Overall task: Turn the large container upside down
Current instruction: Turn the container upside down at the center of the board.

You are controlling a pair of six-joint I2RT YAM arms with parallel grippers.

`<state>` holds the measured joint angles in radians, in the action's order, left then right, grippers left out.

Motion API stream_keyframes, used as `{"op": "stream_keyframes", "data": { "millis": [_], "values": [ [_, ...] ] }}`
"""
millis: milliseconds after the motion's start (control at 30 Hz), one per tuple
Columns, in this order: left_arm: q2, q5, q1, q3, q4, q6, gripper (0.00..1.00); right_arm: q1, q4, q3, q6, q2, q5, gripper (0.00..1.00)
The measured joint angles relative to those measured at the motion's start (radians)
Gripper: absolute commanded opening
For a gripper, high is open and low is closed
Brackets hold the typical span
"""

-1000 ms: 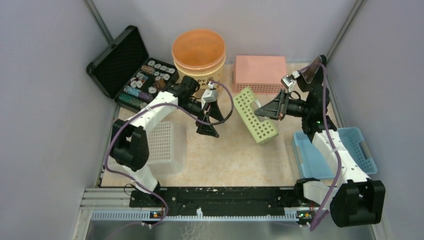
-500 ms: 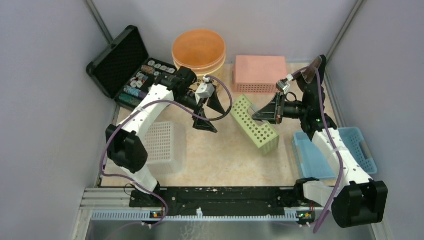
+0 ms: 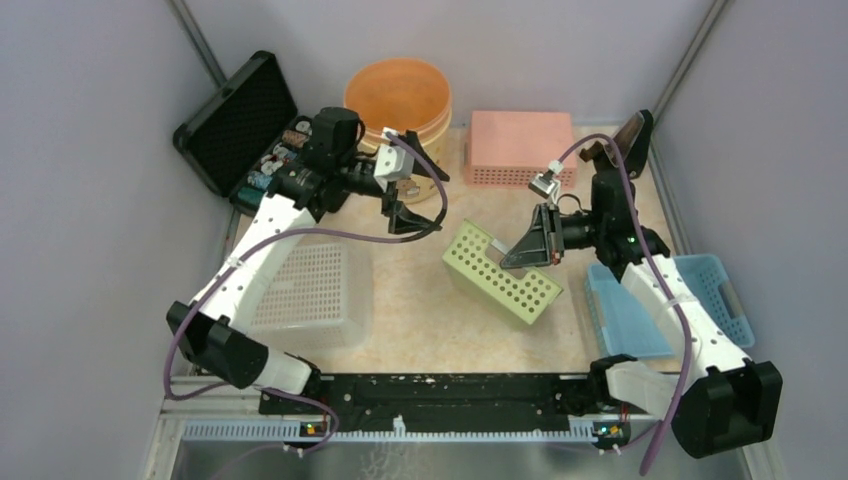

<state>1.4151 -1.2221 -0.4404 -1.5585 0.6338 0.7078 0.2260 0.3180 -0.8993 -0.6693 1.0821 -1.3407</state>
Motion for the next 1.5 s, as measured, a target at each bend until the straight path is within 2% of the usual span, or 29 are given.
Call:
{"op": "stream_keyframes", "data": {
  "millis": [100,300,533,800,1067,1400,1467,1500],
  "values": [
    [0.052,0.012,-0.001,-0.002,-0.04,-0.031,0.99,0.013,0.023,0.0,0.031,-0.005,-0.021,0.0],
    [0.166,0.013,-0.022,-0.024,-0.05,-0.056,0.89,0.023,0.043,0.0,0.065,-0.013,-0.036,0.0],
    [0.226,-0.081,-0.045,-0.083,-0.006,-0.051,0.77,0.027,0.049,0.0,0.09,-0.014,-0.048,0.0],
    [0.226,-0.182,-0.047,-0.084,0.017,-0.058,0.49,0.027,0.051,-0.005,0.095,0.002,-0.062,0.0],
    [0.226,-0.143,-0.1,-0.084,0.028,-0.039,0.43,0.027,0.055,-0.012,0.101,0.007,-0.061,0.0],
    [0.226,-0.112,-0.13,-0.084,0.073,0.006,0.0,0.027,0.069,-0.019,0.108,0.013,-0.049,0.0],
    [0.225,-0.117,-0.13,-0.084,0.085,0.02,0.0,0.027,0.077,-0.021,0.113,0.018,-0.052,0.0],
    [0.225,-0.119,-0.13,-0.084,0.092,0.027,0.0,0.026,0.09,-0.028,0.121,0.023,-0.053,0.07]
  ]
}}
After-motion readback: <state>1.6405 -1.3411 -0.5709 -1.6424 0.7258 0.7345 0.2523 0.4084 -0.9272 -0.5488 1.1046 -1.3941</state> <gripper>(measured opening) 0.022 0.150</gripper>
